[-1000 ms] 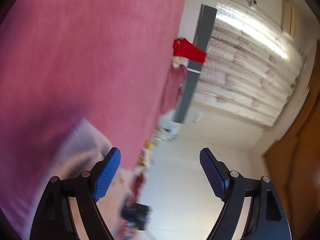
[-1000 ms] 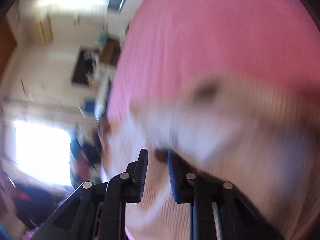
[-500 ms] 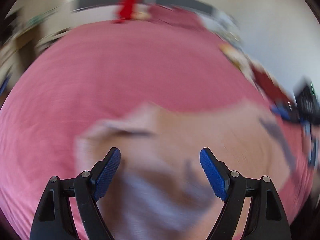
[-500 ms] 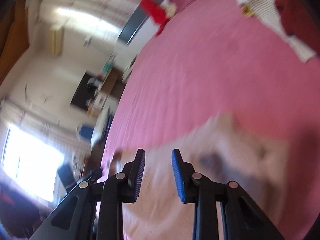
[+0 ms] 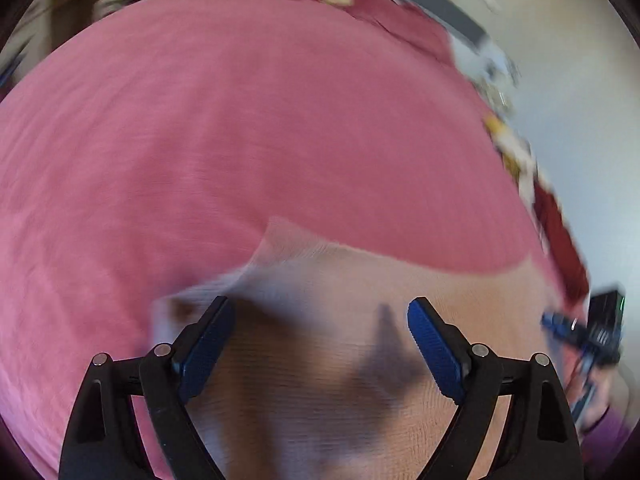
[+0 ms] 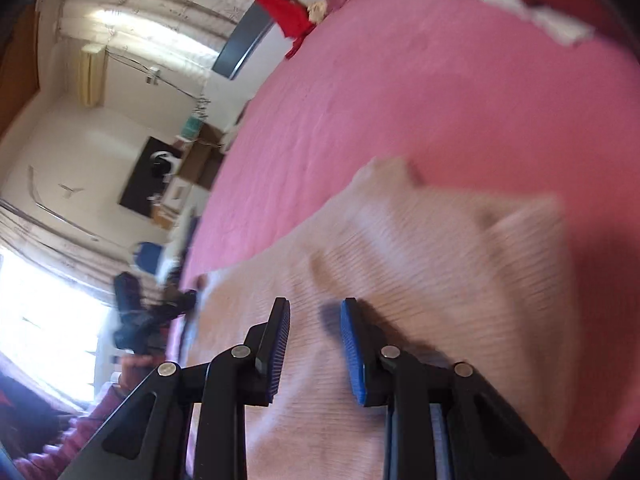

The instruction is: Fold clothes

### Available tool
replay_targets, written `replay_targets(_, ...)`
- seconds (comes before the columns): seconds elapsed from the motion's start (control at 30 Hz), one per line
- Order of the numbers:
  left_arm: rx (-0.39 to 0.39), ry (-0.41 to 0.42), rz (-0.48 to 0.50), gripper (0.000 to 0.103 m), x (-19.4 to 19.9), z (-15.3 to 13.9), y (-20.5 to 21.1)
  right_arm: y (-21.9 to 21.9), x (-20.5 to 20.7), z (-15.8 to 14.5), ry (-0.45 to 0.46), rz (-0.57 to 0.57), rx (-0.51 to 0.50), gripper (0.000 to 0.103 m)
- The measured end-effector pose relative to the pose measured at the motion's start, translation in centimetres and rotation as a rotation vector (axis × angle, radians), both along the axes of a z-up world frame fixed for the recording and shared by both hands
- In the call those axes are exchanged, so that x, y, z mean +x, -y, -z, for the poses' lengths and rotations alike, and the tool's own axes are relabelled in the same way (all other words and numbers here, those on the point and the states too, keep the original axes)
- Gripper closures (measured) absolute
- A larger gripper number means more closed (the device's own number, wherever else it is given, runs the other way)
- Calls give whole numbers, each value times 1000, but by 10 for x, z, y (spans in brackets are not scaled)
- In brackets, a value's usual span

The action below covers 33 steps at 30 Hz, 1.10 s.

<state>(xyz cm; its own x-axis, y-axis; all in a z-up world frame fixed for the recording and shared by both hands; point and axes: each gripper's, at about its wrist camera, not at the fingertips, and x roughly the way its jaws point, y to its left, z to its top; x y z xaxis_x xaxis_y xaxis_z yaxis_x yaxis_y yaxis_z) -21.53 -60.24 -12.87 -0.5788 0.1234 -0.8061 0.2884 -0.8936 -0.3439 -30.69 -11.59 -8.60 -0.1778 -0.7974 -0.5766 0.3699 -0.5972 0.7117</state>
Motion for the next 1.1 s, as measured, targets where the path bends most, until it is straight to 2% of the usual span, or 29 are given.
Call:
replay_targets(0.1, -223, -5, -91, 13, 39, -14, -9, -24, 18, -33, -170, 63, 136, 73)
replay_targets(0.13, -292, -19, -80, 13, 53, -18, -21, -24, 31, -45, -236, 69, 218, 73)
replay_targets(0.2, -440, -60, -21, 13, 85, -22, -56, -28, 64, -62, -328, 38, 320, 73)
replay_targets(0.3, -657, -91, 122, 12, 121, -10, -110, -15, 119, -61, -408, -97, 399, 73)
replay_targets(0.37, -790, -55, 217, 12, 134, 12, -141, -14, 151, -48, -450, -178, 462, 74)
replay_targets(0.43, -912, -9, 310, 12, 146, 36, -169, -16, 172, -27, -479, -232, 604, 78)
replay_targets(0.47, -940, 22, 339, 12, 152, 49, -175, -20, 180, -16, -490, -241, 667, 78)
replay_targets(0.53, -941, 2, 319, 12, 165, 57, -174, -28, 195, 4, -511, -257, 792, 78)
replay_targets(0.57, -897, -10, 290, 12, 170, 56, -169, -34, 202, 10, -519, -253, 824, 78)
replay_targets(0.7, -644, 6, 191, 12, 183, 54, -142, -58, 209, 6, -444, -203, 766, 77)
replay_targets(0.77, -530, -3, 140, 12, 186, 43, -130, -61, 209, -11, -441, -186, 730, 77)
replay_targets(0.83, -482, -76, 74, 12, 189, 23, -131, -54, 212, -35, -490, -155, 651, 75)
replay_targets(0.9, -445, -164, 61, 12, 184, 5, -144, -36, 215, -56, -545, -150, 565, 75)
replay_targets(0.93, -441, -206, 73, 11, 178, -2, -156, -22, 214, -63, -561, -159, 531, 75)
replay_targets(0.97, -473, -229, 98, 11, 167, -5, -171, -2, 212, -64, -578, -182, 516, 75)
replay_targets(1.03, -587, -241, 147, 11, 141, -8, -200, 44, 209, -62, -646, -233, 529, 75)
replay_targets(1.1, -647, -252, 213, 11, 119, -6, -219, 88, 208, -53, -710, -314, 528, 75)
